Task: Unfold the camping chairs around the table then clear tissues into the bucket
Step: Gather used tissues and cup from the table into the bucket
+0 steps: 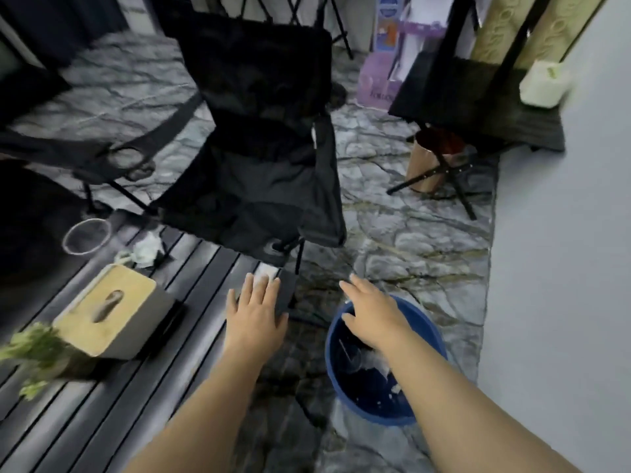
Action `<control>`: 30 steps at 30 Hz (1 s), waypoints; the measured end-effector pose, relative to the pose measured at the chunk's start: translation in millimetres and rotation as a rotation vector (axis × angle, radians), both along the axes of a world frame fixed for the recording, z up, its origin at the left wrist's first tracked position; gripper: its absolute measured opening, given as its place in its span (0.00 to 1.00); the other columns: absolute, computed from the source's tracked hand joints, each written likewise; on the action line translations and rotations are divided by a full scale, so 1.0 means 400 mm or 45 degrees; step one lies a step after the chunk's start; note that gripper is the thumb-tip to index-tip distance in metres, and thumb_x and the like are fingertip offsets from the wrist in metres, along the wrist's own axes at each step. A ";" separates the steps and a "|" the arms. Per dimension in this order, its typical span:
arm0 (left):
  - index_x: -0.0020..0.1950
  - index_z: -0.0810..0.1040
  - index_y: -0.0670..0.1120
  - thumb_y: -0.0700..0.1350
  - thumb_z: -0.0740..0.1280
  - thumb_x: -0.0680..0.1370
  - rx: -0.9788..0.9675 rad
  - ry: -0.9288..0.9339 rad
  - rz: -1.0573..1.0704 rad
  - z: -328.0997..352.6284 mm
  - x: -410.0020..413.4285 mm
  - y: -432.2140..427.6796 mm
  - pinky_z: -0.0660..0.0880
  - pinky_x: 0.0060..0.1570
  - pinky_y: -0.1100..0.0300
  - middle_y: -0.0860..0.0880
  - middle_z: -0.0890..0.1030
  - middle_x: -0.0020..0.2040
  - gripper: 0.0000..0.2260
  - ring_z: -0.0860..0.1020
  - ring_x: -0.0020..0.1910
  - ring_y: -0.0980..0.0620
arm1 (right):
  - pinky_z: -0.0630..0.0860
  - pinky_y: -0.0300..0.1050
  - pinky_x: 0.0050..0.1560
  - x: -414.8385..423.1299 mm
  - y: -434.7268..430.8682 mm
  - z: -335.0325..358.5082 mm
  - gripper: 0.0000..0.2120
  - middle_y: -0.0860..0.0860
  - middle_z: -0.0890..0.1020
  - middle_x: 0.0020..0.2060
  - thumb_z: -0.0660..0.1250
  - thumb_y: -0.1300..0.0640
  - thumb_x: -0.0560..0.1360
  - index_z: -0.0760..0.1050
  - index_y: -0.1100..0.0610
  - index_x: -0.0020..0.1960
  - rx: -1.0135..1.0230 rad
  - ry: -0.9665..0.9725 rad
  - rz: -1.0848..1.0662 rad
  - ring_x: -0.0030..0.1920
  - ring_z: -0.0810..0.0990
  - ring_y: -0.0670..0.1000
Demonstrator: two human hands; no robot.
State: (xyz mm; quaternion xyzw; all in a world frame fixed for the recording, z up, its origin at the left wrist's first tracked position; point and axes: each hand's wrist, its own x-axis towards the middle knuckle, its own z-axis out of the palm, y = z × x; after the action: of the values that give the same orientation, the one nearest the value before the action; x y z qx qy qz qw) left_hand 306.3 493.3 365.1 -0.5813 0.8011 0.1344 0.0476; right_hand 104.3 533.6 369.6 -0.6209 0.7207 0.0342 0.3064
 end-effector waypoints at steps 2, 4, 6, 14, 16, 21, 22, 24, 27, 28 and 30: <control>0.77 0.49 0.51 0.56 0.54 0.80 -0.035 0.002 0.113 0.048 0.097 -0.032 0.44 0.75 0.43 0.51 0.49 0.78 0.28 0.42 0.77 0.48 | 0.57 0.54 0.74 0.078 -0.070 0.049 0.29 0.47 0.45 0.78 0.57 0.51 0.81 0.48 0.49 0.77 -0.036 0.021 0.128 0.78 0.47 0.51; 0.77 0.50 0.52 0.56 0.54 0.79 -0.074 0.002 0.219 0.081 0.196 -0.065 0.44 0.75 0.44 0.51 0.49 0.78 0.28 0.43 0.77 0.48 | 0.58 0.55 0.74 0.167 -0.144 0.078 0.29 0.47 0.45 0.78 0.57 0.51 0.81 0.47 0.49 0.77 -0.074 0.051 0.243 0.78 0.47 0.52; 0.76 0.50 0.52 0.56 0.54 0.79 -0.116 0.000 0.336 0.099 0.299 -0.096 0.45 0.75 0.44 0.51 0.50 0.78 0.27 0.43 0.77 0.48 | 0.59 0.55 0.73 0.260 -0.218 0.090 0.29 0.47 0.45 0.78 0.56 0.49 0.81 0.47 0.49 0.77 -0.121 0.095 0.343 0.77 0.47 0.52; 0.73 0.63 0.50 0.57 0.60 0.77 -0.212 -0.052 0.582 0.053 0.688 -0.268 0.54 0.72 0.39 0.49 0.63 0.75 0.26 0.55 0.76 0.44 | 0.59 0.55 0.71 0.593 -0.497 0.041 0.29 0.47 0.43 0.78 0.55 0.48 0.81 0.45 0.48 0.77 -0.171 0.256 0.584 0.78 0.45 0.52; 0.73 0.62 0.50 0.55 0.63 0.76 -0.184 -0.084 0.599 0.037 0.756 -0.313 0.51 0.72 0.40 0.48 0.62 0.75 0.27 0.53 0.77 0.44 | 0.59 0.54 0.71 0.651 -0.549 0.018 0.29 0.48 0.44 0.78 0.55 0.48 0.81 0.46 0.48 0.77 -0.195 0.258 0.615 0.78 0.46 0.53; 0.68 0.71 0.46 0.52 0.67 0.72 -0.230 -0.172 0.559 -0.019 0.844 -0.436 0.64 0.65 0.35 0.44 0.73 0.68 0.25 0.66 0.72 0.40 | 0.58 0.54 0.71 0.754 -0.664 -0.058 0.28 0.49 0.46 0.78 0.56 0.49 0.80 0.48 0.48 0.76 -0.204 0.261 0.728 0.77 0.46 0.53; 0.67 0.72 0.46 0.54 0.65 0.72 -0.238 -0.177 0.537 -0.033 0.850 -0.463 0.66 0.64 0.34 0.43 0.74 0.67 0.25 0.67 0.71 0.39 | 0.58 0.54 0.71 0.769 -0.687 -0.075 0.28 0.49 0.47 0.78 0.56 0.49 0.80 0.48 0.48 0.76 -0.210 0.264 0.748 0.77 0.46 0.53; 0.70 0.68 0.48 0.61 0.57 0.71 -0.209 -0.130 0.530 -0.056 0.852 -0.519 0.62 0.67 0.36 0.45 0.71 0.71 0.30 0.64 0.73 0.41 | 0.58 0.54 0.71 0.793 -0.733 -0.113 0.28 0.49 0.48 0.78 0.56 0.49 0.80 0.48 0.48 0.76 -0.212 0.265 0.776 0.77 0.46 0.53; 0.75 0.57 0.53 0.68 0.43 0.69 -0.186 -0.053 0.488 -0.096 0.837 -0.592 0.51 0.73 0.42 0.49 0.58 0.77 0.38 0.51 0.77 0.45 | 0.57 0.54 0.71 0.824 -0.801 -0.174 0.28 0.49 0.47 0.78 0.56 0.51 0.80 0.49 0.47 0.76 -0.199 0.251 0.826 0.77 0.45 0.53; 0.75 0.56 0.53 0.69 0.42 0.68 -0.173 -0.040 0.465 -0.111 0.832 -0.612 0.51 0.73 0.42 0.50 0.57 0.77 0.39 0.50 0.77 0.46 | 0.57 0.55 0.71 0.833 -0.821 -0.199 0.27 0.49 0.47 0.78 0.57 0.52 0.80 0.49 0.47 0.76 -0.201 0.253 0.849 0.77 0.45 0.53; 0.72 0.64 0.54 0.68 0.45 0.69 -0.180 -0.011 0.429 -0.140 0.833 -0.642 0.56 0.71 0.40 0.48 0.63 0.75 0.36 0.55 0.76 0.44 | 0.58 0.56 0.71 0.855 -0.855 -0.248 0.26 0.49 0.47 0.78 0.57 0.52 0.80 0.52 0.46 0.75 -0.208 0.235 0.891 0.77 0.46 0.54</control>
State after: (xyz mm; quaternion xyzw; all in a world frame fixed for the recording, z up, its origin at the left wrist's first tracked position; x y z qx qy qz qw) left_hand 639.4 236.4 309.0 -0.7098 0.6996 0.0811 -0.0131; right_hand 446.3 191.8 270.4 -0.8464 0.4898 0.1349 0.1594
